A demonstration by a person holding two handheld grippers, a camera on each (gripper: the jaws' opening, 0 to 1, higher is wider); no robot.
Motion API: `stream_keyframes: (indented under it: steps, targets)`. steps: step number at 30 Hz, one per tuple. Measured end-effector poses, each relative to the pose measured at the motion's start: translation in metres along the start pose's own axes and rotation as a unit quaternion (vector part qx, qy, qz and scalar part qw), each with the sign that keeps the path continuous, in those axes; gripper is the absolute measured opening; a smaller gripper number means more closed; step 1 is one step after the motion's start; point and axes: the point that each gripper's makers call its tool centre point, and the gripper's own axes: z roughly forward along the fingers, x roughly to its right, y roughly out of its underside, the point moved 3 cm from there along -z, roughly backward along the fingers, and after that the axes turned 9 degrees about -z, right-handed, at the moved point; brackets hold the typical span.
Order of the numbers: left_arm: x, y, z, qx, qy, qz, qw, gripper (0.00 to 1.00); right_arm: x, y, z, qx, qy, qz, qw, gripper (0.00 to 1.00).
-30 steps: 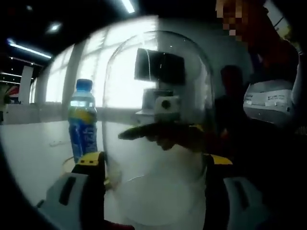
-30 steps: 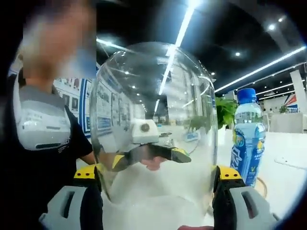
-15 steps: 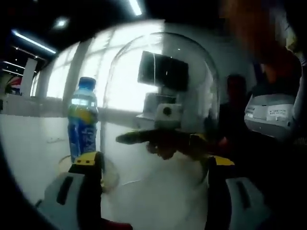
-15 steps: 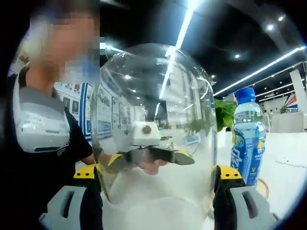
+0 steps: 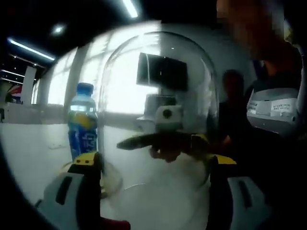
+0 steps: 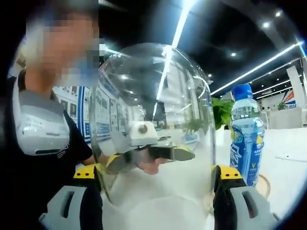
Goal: Open the cover put in the Mizone put the cover back on
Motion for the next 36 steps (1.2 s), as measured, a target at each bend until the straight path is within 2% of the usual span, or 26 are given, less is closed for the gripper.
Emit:
stream_keyframes:
  steps: [8,13,23,36]
  targets:
    - [0.000,-0.004,0.001,0.000,0.003,-0.016,0.9999,0.83,-0.002,0.001,0.002,0.009,0.003,0.000,1.0000,0.90]
    - [-0.002,-0.008,0.003,0.006,0.001,-0.039,0.9992,0.84,-0.003,0.001,0.004,0.003,0.009,-0.006,0.9999,0.90]
    - [0.000,-0.006,0.004,0.000,0.000,-0.020,0.9998,0.83,-0.002,0.000,0.004,-0.003,0.006,-0.009,0.9999,0.90]
    - [0.001,-0.004,0.011,-0.023,0.031,-0.017,0.9991,0.79,0.001,-0.001,-0.008,-0.015,-0.039,-0.013,0.9991,0.90]
